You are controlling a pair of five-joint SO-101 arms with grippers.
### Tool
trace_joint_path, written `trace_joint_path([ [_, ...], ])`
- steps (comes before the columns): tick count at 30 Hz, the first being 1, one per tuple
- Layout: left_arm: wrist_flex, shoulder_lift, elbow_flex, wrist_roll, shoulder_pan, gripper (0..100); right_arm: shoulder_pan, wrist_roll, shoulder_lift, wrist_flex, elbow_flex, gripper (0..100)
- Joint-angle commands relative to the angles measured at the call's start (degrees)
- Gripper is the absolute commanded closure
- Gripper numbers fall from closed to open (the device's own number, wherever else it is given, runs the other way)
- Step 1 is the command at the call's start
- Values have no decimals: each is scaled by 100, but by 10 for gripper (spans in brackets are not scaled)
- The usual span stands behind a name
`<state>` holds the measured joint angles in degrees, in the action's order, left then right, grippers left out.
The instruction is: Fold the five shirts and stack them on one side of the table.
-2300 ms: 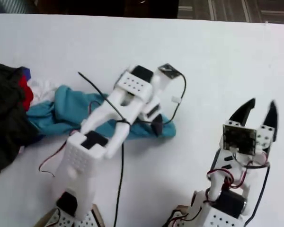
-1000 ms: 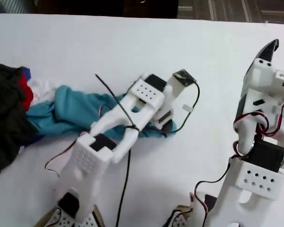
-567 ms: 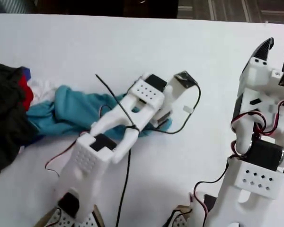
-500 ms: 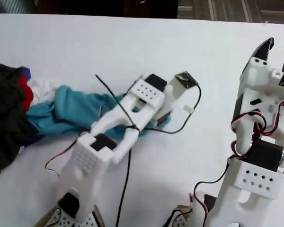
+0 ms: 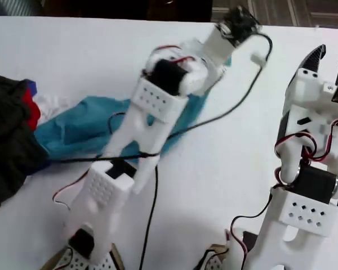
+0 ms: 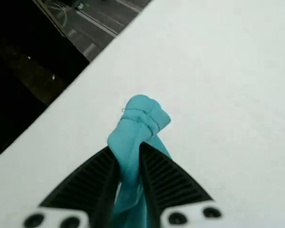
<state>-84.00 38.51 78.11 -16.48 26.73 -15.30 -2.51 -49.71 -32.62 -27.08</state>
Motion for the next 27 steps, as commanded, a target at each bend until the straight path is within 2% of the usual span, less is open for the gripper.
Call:
trace_joint_path([
  [1,88,-316,752,-35,-264,976,22,53,22,136,35,861],
  [8,404,-343,1490,79,-800,976,31,53,22,127,26,861],
  [12,527,-360,1710,712,-1442,976,48,62,22,145,-79,861],
  [19,492,-316,1701,1213,-2497,976,646,35,22,585,-571,861],
  [23,343,-378,1701,1240,-2505,976,752,18,22,585,-624,861],
  [27,211,-378,1701,1204,-1987,976,497,9,-22,453,-853,861],
])
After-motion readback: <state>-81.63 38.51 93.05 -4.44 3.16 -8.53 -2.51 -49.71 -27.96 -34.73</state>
